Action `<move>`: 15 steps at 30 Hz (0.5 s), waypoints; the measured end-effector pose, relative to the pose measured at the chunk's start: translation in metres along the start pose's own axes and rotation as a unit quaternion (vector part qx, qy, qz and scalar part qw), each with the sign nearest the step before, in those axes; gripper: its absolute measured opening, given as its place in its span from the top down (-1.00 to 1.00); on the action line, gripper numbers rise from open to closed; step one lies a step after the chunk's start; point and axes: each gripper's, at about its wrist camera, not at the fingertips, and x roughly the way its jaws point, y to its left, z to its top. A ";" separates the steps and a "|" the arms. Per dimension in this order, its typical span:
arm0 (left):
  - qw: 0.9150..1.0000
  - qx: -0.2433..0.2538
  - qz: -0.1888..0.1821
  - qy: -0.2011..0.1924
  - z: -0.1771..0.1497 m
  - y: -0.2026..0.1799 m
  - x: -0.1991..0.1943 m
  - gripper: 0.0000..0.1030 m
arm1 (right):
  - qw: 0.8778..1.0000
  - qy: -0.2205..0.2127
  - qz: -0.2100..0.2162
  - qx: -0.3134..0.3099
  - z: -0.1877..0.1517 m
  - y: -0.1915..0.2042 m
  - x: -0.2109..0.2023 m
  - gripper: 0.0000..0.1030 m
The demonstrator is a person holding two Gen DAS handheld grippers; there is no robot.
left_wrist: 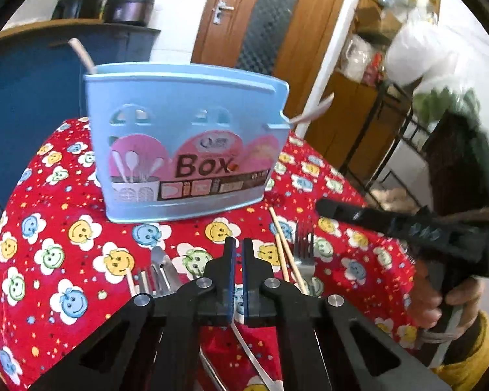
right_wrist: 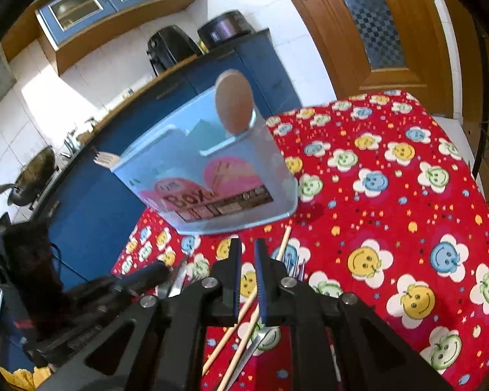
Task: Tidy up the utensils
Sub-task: 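Grasp a silver fork with the left tool while the right tool grasps another fork, then lift both held forks and carry them toward the blue box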
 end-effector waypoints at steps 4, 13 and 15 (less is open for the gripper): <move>1.000 -0.003 -0.004 -0.002 0.001 0.005 -0.007 0.99 | 1.000 0.020 -0.010 0.013 0.000 -0.004 0.011 0.78; 0.999 -0.012 -0.010 0.029 -0.010 0.011 -0.003 0.99 | 0.999 0.017 -0.039 0.024 -0.007 -0.011 0.004 0.45; 0.999 -0.014 -0.009 0.038 -0.012 0.011 0.000 0.98 | 0.998 0.016 -0.049 0.021 -0.009 -0.014 0.002 0.38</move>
